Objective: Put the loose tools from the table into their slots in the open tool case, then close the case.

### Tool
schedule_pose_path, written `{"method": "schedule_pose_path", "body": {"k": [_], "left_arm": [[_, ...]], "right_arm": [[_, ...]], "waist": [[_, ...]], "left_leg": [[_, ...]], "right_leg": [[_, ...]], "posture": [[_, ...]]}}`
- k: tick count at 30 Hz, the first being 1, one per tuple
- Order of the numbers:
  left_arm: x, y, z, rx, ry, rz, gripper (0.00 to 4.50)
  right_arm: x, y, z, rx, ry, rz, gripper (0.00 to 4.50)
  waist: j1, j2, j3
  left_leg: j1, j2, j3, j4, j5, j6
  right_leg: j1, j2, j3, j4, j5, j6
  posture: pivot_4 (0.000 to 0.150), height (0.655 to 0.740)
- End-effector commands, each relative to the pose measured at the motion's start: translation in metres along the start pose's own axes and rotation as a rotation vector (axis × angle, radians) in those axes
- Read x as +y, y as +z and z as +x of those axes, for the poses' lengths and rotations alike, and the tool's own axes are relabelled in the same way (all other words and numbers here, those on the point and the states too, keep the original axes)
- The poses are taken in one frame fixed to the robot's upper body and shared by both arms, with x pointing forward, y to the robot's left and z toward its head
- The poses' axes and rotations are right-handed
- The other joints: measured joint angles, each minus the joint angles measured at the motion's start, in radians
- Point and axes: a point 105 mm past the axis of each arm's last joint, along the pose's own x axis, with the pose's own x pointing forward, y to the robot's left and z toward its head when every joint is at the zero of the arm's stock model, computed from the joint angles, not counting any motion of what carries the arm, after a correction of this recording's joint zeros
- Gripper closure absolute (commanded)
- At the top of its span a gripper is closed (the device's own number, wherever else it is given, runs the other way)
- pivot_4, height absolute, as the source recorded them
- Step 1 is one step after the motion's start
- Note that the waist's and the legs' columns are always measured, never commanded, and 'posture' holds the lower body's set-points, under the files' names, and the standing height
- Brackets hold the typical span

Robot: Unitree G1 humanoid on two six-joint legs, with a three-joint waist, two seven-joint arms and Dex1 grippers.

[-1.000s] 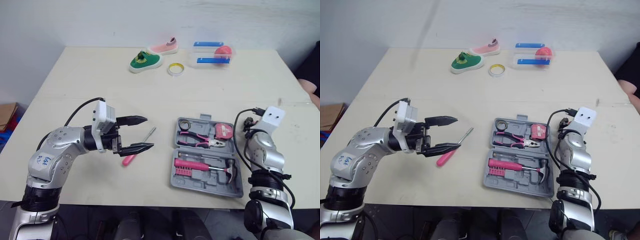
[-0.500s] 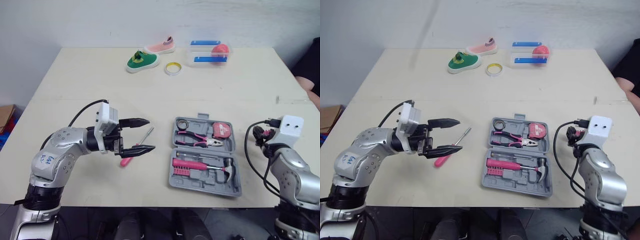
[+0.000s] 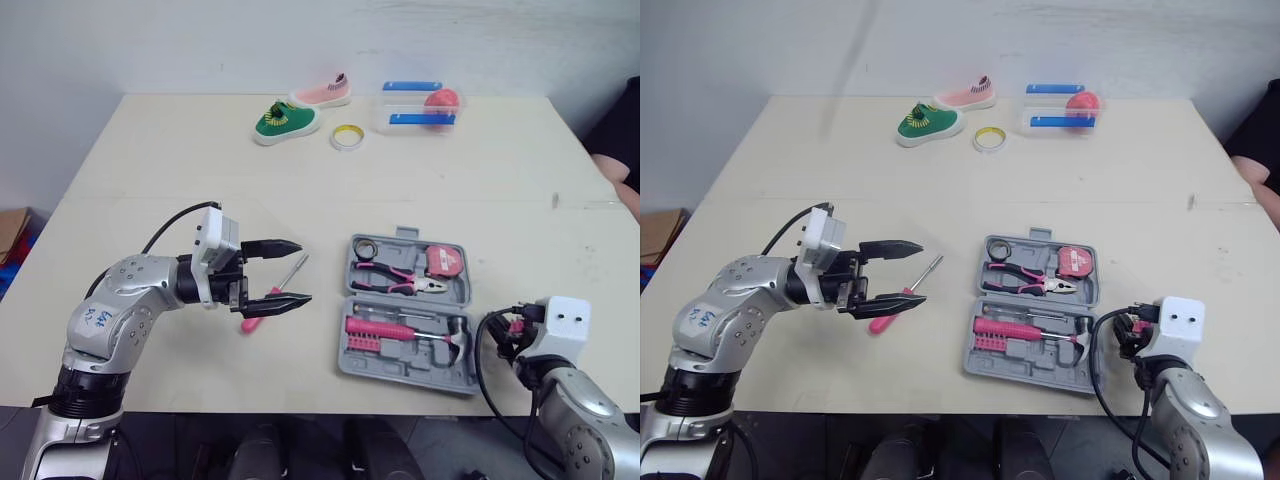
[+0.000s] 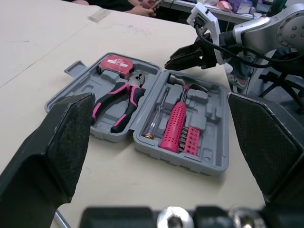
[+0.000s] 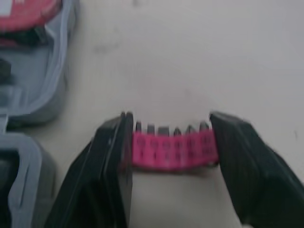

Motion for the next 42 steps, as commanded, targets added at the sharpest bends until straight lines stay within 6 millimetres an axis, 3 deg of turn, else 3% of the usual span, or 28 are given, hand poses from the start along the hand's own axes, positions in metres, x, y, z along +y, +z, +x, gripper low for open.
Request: {"method": "schedule_pose_path", "body": {"k": [1,5,11,17,19,21,24,27,29,31,35,39,42], "left_arm": [[-0.004,0.008,0.0,-0.008,-0.018,0.043,0.0],[-0.001,0.009,-0.001,-0.006,-0.016,0.046,0.0],[-0.002,0.008,-0.001,-0.007,-0.018,0.043,0.0],[-0.004,0.007,0.0,-0.008,-0.04,0.039,0.0],[-0.003,0.008,0.001,-0.014,-0.042,0.052,0.0],[0.0,0.014,0.002,-0.026,-0.039,0.076,0.0],[0.001,0.02,0.002,-0.037,-0.047,0.094,0.0],[0.001,0.017,-0.001,-0.005,-0.057,0.096,0.0],[0.004,0.016,-0.006,0.024,-0.05,0.099,0.0],[0.006,0.016,-0.009,0.039,-0.041,0.105,0.0],[0.002,0.017,-0.01,0.051,-0.062,0.095,0.0],[-0.006,0.018,-0.012,0.081,-0.083,0.058,0.0],[-0.007,0.019,-0.014,0.092,-0.082,0.056,0.0]], "right_arm": [[-0.003,0.008,-0.002,-0.057,0.004,0.011,1.81],[-0.011,0.019,-0.005,-0.134,0.031,0.01,0.08],[-0.02,0.032,-0.015,-0.231,0.153,0.057,0.08],[-0.052,0.064,-0.021,-0.385,0.427,-0.095,0.08],[-0.065,0.066,-0.017,-0.373,0.489,-0.238,0.08],[-0.075,0.054,-0.013,-0.251,0.607,-0.459,0.08],[-0.089,0.045,-0.012,-0.132,0.733,-0.566,0.08],[-0.092,0.058,-0.006,-0.12,0.859,-0.531,0.08],[-0.085,0.038,-0.009,0.04,1.015,-0.653,0.08],[-0.081,0.03,-0.006,0.092,1.083,-0.737,0.08],[-0.067,0.038,0.01,0.039,1.123,-0.77,0.08],[-0.064,0.022,0.021,0.122,1.153,-0.796,0.08],[-0.06,0.023,0.028,0.108,1.155,-0.804,0.08]], "waist": [[0.001,0.0,0.0],[0.004,0.0,0.0],[0.004,0.0,0.0],[0.005,-0.001,0.001],[0.005,-0.002,0.001],[0.006,-0.002,0.002],[0.006,-0.002,0.002],[0.001,-0.002,0.003],[-0.006,-0.001,0.004],[-0.004,-0.001,0.004],[-0.003,-0.001,0.005],[-0.003,-0.001,0.005],[0.001,-0.001,0.005]], "left_leg": [[0.0,0.0,0.0,0.0,0.0,0.0],[0.0,0.0,0.0,-0.001,0.0,0.0],[0.0,0.0,0.0,-0.001,-0.002,0.003],[0.001,-0.002,0.001,-0.001,-0.003,0.006],[0.002,-0.001,0.0,-0.001,-0.003,0.006],[0.002,-0.002,0.001,0.0,-0.003,0.007],[0.002,-0.002,0.001,0.0,-0.004,0.008],[0.002,-0.001,0.001,0.002,-0.004,0.008],[0.003,0.0,0.003,0.004,-0.001,0.003],[0.002,0.002,0.003,0.007,-0.001,0.002],[0.002,0.004,0.004,0.01,-0.002,0.001],[0.002,0.005,0.004,0.01,-0.002,0.0],[0.002,0.005,0.004,0.011,-0.002,0.0]], "right_leg": [[0.0,0.0,0.0,0.0,0.0,0.0],[0.0,0.0,0.0,-0.001,0.0,0.0],[0.0,0.0,0.0,-0.002,0.0,0.0],[0.002,0.002,0.001,-0.003,0.001,0.001],[0.003,0.004,0.002,-0.005,0.001,0.002],[0.004,0.006,0.002,-0.005,0.001,0.002],[0.004,0.006,0.002,-0.006,0.001,0.002],[0.004,0.007,0.003,-0.006,0.002,0.003],[0.005,0.007,0.005,-0.006,0.003,0.004],[0.005,0.006,0.005,-0.004,0.003,0.004],[0.005,0.007,0.005,-0.004,0.003,0.004],[0.005,0.007,0.006,-0.004,0.003,0.004],[0.005,0.007,0.006,-0.004,0.002,0.003]], "posture": [[0.15,0.74],[0.15,0.74],[0.15,0.74],[0.15,0.74],[0.15,0.74],[0.15,0.74],[0.15,0.74],[0.15,0.74],[0.15,0.74],[0.15,0.74],[0.15,0.74],[0.15,0.74],[0.15,0.74]]}}
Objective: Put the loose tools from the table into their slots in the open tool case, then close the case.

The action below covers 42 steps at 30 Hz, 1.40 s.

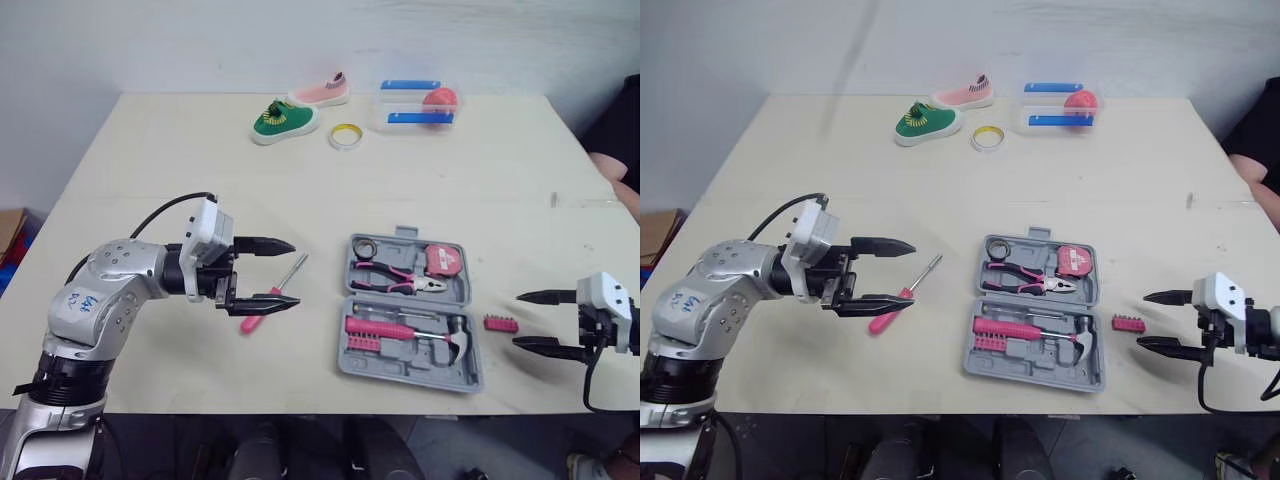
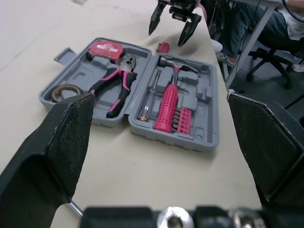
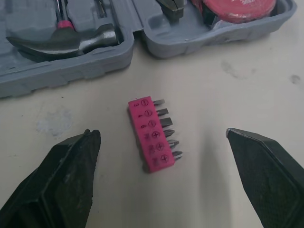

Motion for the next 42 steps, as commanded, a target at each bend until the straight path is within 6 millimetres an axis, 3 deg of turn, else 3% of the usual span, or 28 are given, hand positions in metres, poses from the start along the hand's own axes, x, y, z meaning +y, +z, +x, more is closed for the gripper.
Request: {"method": "schedule_pose_path", "body": {"k": [1,14,25,28,35,38,42], "left_arm": [[-0.006,0.01,-0.004,-0.006,-0.011,0.03,0.0],[-0.01,0.015,-0.01,0.012,-0.003,0.03,0.0],[-0.013,0.016,-0.01,0.032,-0.024,0.03,0.0],[-0.013,0.016,-0.011,0.04,-0.026,0.026,0.0],[-0.014,0.015,-0.011,0.045,-0.044,0.017,0.0],[-0.013,0.014,-0.008,0.039,-0.05,0.015,0.0],[-0.011,0.014,-0.004,0.014,-0.052,0.026,0.0]], "right_arm": [[0.001,0.002,0.003,-0.004,0.044,-0.041,0.08],[0.001,-0.015,-0.002,0.056,0.03,0.003,0.08],[0.008,-0.013,0.016,0.025,0.094,-0.006,0.08],[0.009,-0.012,0.018,0.011,0.101,0.002,0.81],[0.01,-0.013,0.017,0.002,0.096,0.004,3.66],[0.009,-0.011,0.013,-0.016,0.071,-0.002,3.68],[-0.01,0.01,0.001,-0.118,-0.059,-0.053,3.68]], "waist": [[0.002,0.0,0.0],[0.004,0.0,0.0],[0.001,0.0,0.0],[0.0,0.0,0.0],[-0.004,-0.002,-0.001],[-0.003,-0.003,-0.001],[0.001,-0.002,-0.001]], "left_leg": [[0.0,0.0,0.0,0.001,0.0,0.0],[0.001,0.0,0.0,0.002,0.0,0.0],[0.001,0.001,-0.001,0.003,-0.001,-0.001],[0.002,0.002,-0.001,0.003,-0.001,-0.002],[0.002,0.003,-0.001,0.007,-0.001,-0.003],[0.002,0.003,-0.001,0.007,-0.001,-0.003],[0.002,0.003,0.0,0.007,-0.002,-0.003]], "right_leg": [[0.0,0.0,0.0,0.0,0.0,0.0],[0.001,-0.001,0.0,0.003,0.0,-0.001],[0.001,0.0,0.0,0.005,-0.001,-0.003],[0.001,0.001,-0.001,0.006,-0.002,-0.004],[0.002,0.001,-0.001,0.008,-0.002,-0.005],[0.002,0.001,-0.001,0.008,-0.002,-0.005],[0.002,0.001,-0.001,0.008,-0.002,-0.005]], "posture": [[0.15,0.74],[0.15,0.74],[0.15,0.74],[0.15,0.74],[0.15,0.74],[0.15,0.74],[0.15,0.74]]}}
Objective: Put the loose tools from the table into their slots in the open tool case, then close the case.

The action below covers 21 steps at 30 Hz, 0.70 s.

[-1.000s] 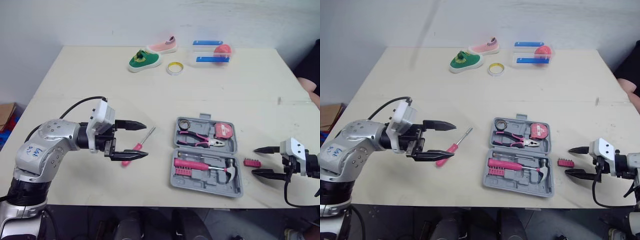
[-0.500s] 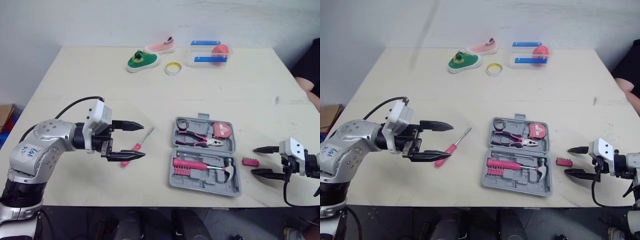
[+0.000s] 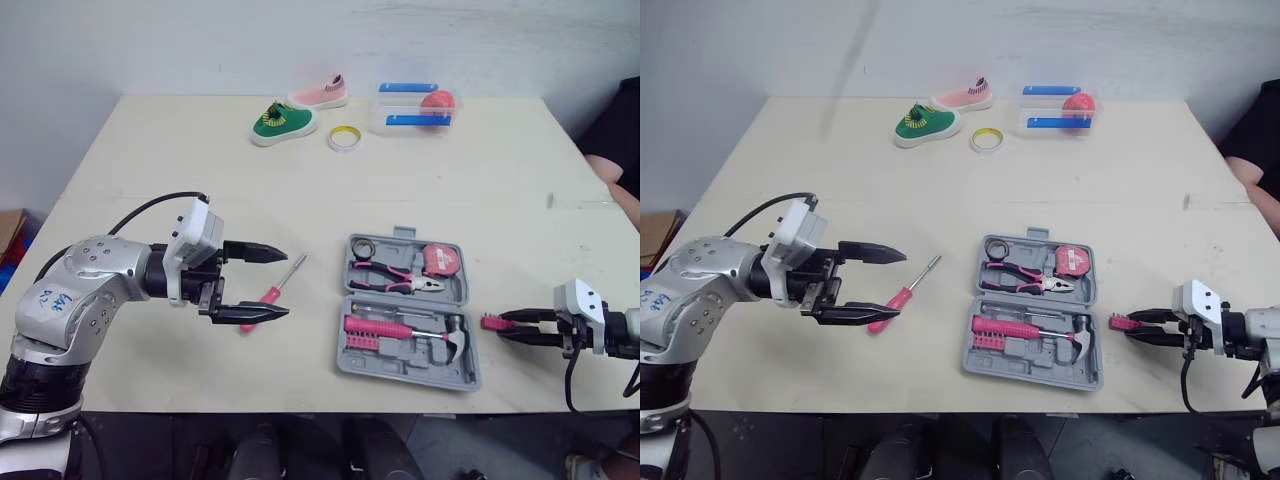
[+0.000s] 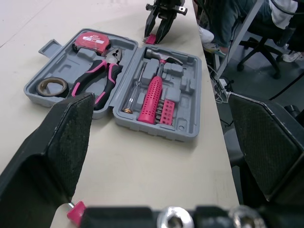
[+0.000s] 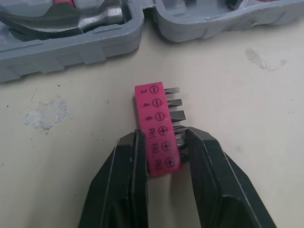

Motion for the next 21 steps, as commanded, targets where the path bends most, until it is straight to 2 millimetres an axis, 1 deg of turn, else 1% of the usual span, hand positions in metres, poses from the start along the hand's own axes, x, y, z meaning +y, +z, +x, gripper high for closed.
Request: {"method": "schedule_pose_path", "body": {"k": [1,3,5,7,9,12,15,18,21], "left_arm": [[-0.001,0.008,0.005,-0.036,-0.021,0.047,0.0],[0.0,0.006,0.007,-0.046,-0.018,0.061,0.0],[0.001,0.004,0.012,-0.046,-0.027,0.086,0.0],[0.001,0.002,0.016,-0.046,-0.041,0.107,0.0],[0.001,0.0,0.02,-0.056,-0.053,0.116,0.0],[0.001,-0.006,0.024,-0.054,-0.072,0.119,0.0],[0.001,-0.011,0.029,-0.051,-0.083,0.131,0.0],[0.001,-0.013,0.034,-0.055,-0.08,0.145,0.0],[0.0,-0.012,0.038,-0.069,-0.087,0.157,0.0]], "right_arm": [[-0.015,0.025,-0.012,-0.11,-0.094,-0.061,3.68],[-0.018,0.043,-0.016,-0.165,-0.114,-0.082,3.68],[-0.013,0.064,-0.018,-0.197,-0.099,-0.096,3.68],[-0.006,0.079,-0.018,-0.17,-0.106,-0.084,3.68],[0.007,0.097,-0.013,-0.091,-0.092,-0.016,3.68],[0.035,0.122,-0.001,0.001,-0.009,0.126,3.68],[0.055,0.132,0.013,0.111,0.023,0.056,3.68],[0.076,0.142,0.029,0.137,0.073,0.038,3.68],[0.089,0.14,0.041,0.184,0.092,0.058,3.68]], "waist": [[0.001,0.001,0.001],[0.0,0.001,0.001],[0.004,0.002,0.001],[0.008,0.004,0.001],[0.012,0.007,0.001],[0.007,0.006,0.001],[0.004,0.005,0.001],[0.008,0.004,0.001],[0.009,0.004,0.001]], "left_leg": [[0.0,0.0,0.0,0.0,0.0,0.0],[0.0,0.0,0.001,0.0,0.0,0.0],[0.0,0.001,0.0,0.0,0.0,-0.001],[-0.001,0.001,-0.001,0.0,0.0,-0.001],[-0.002,0.001,-0.001,0.0,0.0,-0.001],[-0.002,0.001,-0.002,0.0,0.0,-0.001],[-0.001,0.002,-0.002,-0.002,-0.002,0.0],[-0.002,0.002,-0.003,-0.004,-0.002,0.0],[-0.004,0.001,-0.002,-0.004,-0.002,0.0]], "right_leg": [[0.0,0.0,0.0,0.0,0.0,0.0],[-0.001,0.0,0.0,0.001,0.0,0.0],[-0.001,0.0,0.0,0.001,0.0,-0.001],[-0.002,0.001,0.0,0.002,-0.001,-0.001],[-0.003,0.0,0.0,0.002,-0.001,-0.001],[-0.003,0.0,-0.001,0.002,-0.001,-0.001],[-0.002,0.001,-0.001,0.002,-0.001,-0.002],[-0.004,0.001,-0.002,0.001,-0.002,-0.003],[-0.004,0.001,-0.002,0.0,-0.001,-0.003]], "posture": [[0.15,0.74],[0.15,0.74],[0.15,0.74],[0.15,0.74],[0.15,0.74],[0.15,0.74],[0.15,0.74],[0.15,0.74],[0.15,0.74]]}}
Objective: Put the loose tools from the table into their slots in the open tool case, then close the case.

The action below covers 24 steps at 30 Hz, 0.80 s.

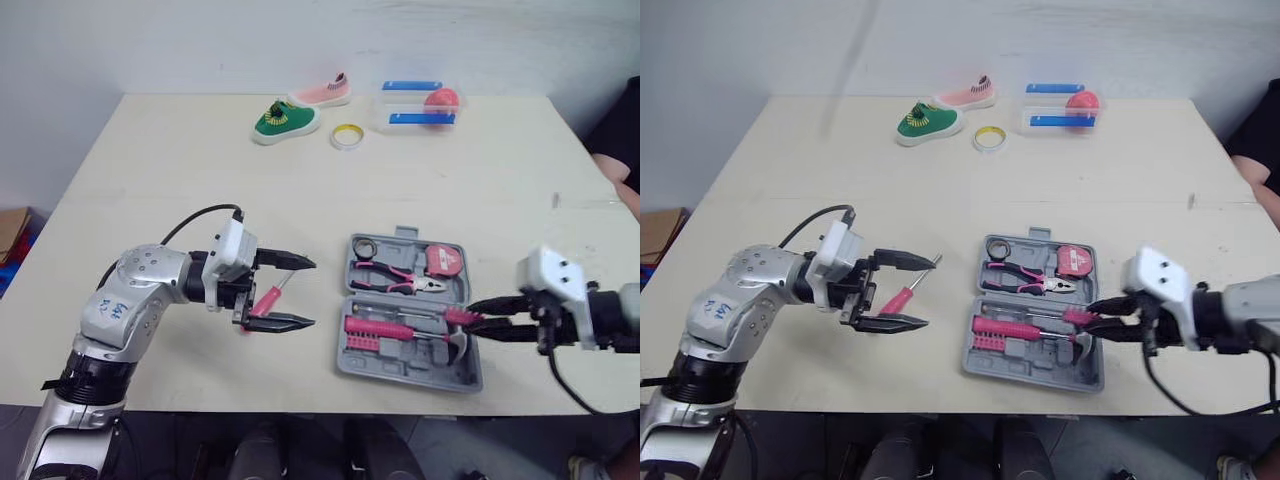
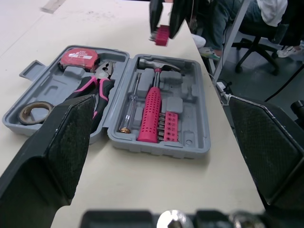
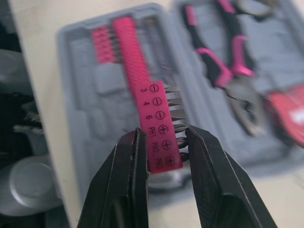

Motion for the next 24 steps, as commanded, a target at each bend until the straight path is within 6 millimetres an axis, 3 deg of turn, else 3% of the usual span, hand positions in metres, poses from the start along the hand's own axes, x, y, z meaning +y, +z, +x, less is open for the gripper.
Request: {"method": "schedule_pose_path", "body": {"k": [1,7,16,24], "left_arm": [[-0.002,0.006,0.005,-0.012,-0.014,0.046,0.0],[-0.006,0.003,0.006,-0.011,-0.027,0.039,0.0],[-0.016,-0.001,0.01,-0.006,-0.041,0.024,0.0],[-0.02,-0.002,0.009,0.01,-0.042,0.038,0.0]], "right_arm": [[0.013,0.004,0.013,0.048,0.007,0.001,3.68],[0.018,-0.007,0.037,0.162,-0.035,-0.056,3.68],[0.007,-0.024,0.042,0.261,-0.049,-0.134,3.68],[0.011,-0.017,0.054,0.229,0.012,-0.127,3.68]], "waist": [[0.0,-0.001,0.0],[-0.001,-0.001,0.001],[-0.002,-0.001,0.001],[-0.003,-0.002,0.0]], "left_leg": [[0.0,0.0,0.0,0.0,0.0,0.0],[-0.001,0.0,0.0,0.001,0.0,0.001],[-0.001,0.0,0.001,0.001,0.0,0.001],[0.0,0.0,0.001,0.001,0.0,0.001]], "right_leg": [[0.0,0.0,0.0,-0.001,0.0,0.0],[0.0,-0.001,0.0,-0.001,0.001,0.001],[-0.001,0.0,0.0,-0.001,0.001,0.001],[-0.001,0.0,0.0,0.0,0.0,0.001]], "posture": [[0.15,0.74],[0.15,0.74],[0.15,0.74],[0.15,0.74]]}}
